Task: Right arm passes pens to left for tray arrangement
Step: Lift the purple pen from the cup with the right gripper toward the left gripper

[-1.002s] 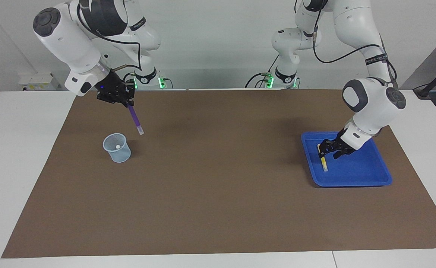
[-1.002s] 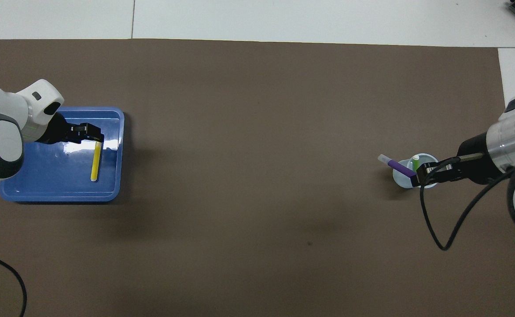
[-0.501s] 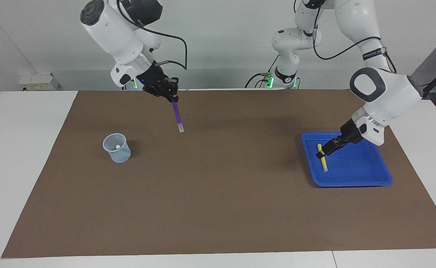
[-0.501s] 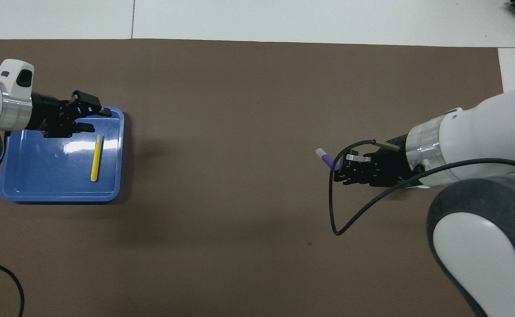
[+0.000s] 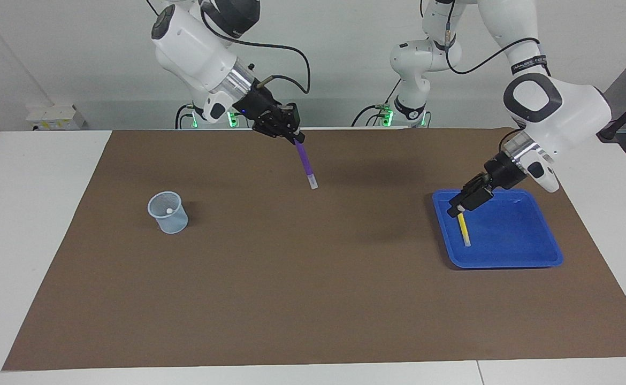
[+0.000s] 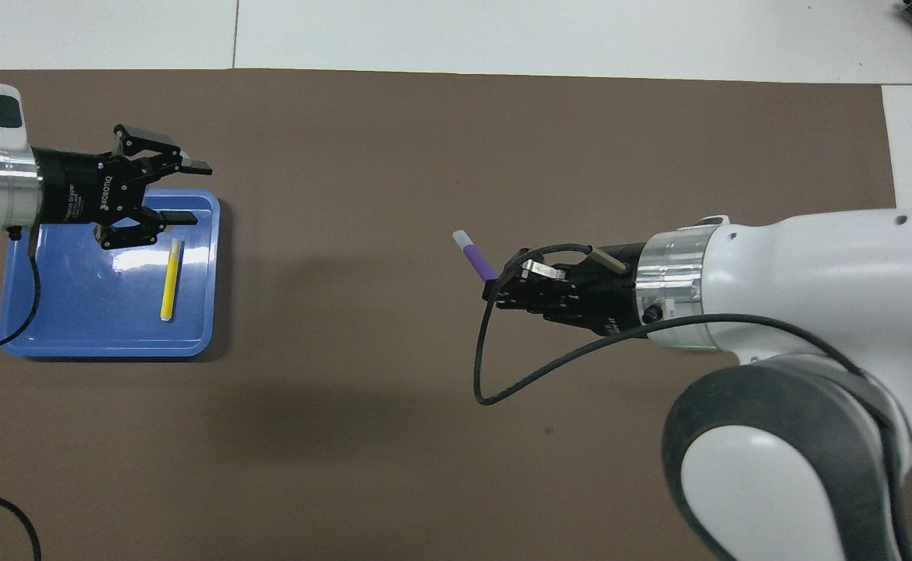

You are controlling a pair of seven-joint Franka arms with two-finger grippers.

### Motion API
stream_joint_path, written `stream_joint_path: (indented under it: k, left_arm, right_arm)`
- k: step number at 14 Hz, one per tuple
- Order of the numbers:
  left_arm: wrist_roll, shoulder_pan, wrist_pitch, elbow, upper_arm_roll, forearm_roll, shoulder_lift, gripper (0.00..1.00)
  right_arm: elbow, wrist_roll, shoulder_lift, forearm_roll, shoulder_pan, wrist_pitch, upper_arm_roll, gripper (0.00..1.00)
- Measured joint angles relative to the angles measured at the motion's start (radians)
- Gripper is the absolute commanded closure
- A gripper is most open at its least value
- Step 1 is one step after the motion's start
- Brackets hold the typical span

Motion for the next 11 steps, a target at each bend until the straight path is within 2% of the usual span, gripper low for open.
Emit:
stream_joint_path:
  k: [2,4,7,11]
  left_arm:
    - [-0.095,-0.025,-0.014,-0.003,-0.001,-0.054,-0.017,0.27]
    - [-0.16,-0.049,-0.016,-0.022,-0.002,-0.126,-0.037,0.27]
    - [-0.179,-0.066,-0.016,-0.094,-0.001,-0.233,-0.081,0.23]
    - [-0.223,-0.101,-0.012,-0.174,-0.001,-0.307,-0.158,0.23]
  right_arm:
    - [-0.043,0.03,-0.004,0.074,0.082,0.153,0.001,1.0]
    - [-0.061,0.042,-0.005,0.131,0.141,0.245,0.002,1.0]
    - [-0.088,0.046,0.001,0.177,0.213,0.411,0.002,1.0]
    - [-0.1,0.043,0.036,0.186,0.231,0.471,0.001,1.0]
